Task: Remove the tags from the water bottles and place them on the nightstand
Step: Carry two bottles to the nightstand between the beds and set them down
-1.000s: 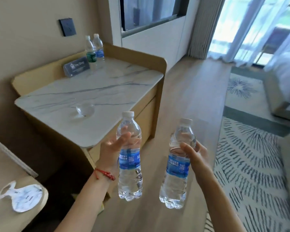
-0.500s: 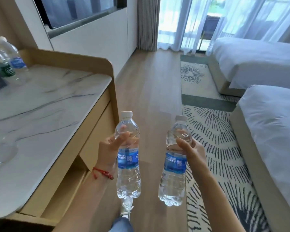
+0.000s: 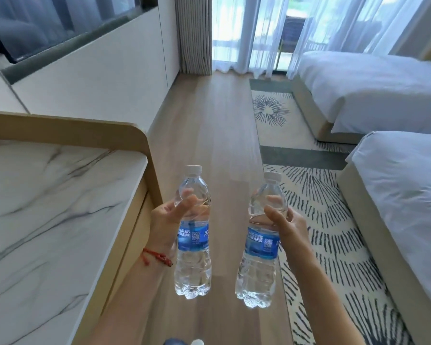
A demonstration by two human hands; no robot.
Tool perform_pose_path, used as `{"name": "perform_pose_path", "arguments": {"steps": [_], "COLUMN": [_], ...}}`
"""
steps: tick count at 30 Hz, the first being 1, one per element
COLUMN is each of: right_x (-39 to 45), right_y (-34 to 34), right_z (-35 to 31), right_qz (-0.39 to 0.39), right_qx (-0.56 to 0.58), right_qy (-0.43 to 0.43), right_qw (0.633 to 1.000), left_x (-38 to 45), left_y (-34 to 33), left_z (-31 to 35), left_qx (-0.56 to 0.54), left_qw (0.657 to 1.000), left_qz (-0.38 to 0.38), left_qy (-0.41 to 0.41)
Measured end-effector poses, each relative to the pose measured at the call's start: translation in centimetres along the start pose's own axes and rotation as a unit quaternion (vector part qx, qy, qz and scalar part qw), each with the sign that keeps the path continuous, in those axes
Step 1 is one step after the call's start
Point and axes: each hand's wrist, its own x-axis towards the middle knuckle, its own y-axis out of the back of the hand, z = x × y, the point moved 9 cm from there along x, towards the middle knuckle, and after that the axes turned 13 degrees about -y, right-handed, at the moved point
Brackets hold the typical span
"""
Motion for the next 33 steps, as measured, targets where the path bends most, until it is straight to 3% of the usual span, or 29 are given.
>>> {"name": "perform_pose_path", "arguments": {"steps": [6,22,33], "right_x": [8.6,38.8,58.2], "right_y": [-0.2,4.6,3.4], "right_z": [-1.7,-11.1,-14.7], "right_qz": [0.010,0.005,0.030], "right_qx": [-0.010,-0.011,0.004], "right_qy": [-0.012,-0.012,-0.035], "right_qw": [1.000,1.000,0.999], "left_x": [8.5,36.4,57.0], "left_y": [-2.3,-14.5,-18.7], "left_z": [-2.8,-7.8,-11.9], "left_qx": [-0.020,0.011,0.009], "left_qw": [0.999,0.999,0.999], "left_qz": [-0.024,0.015,-0.021], "left_qy": [0.029,0.026,0.047]}}
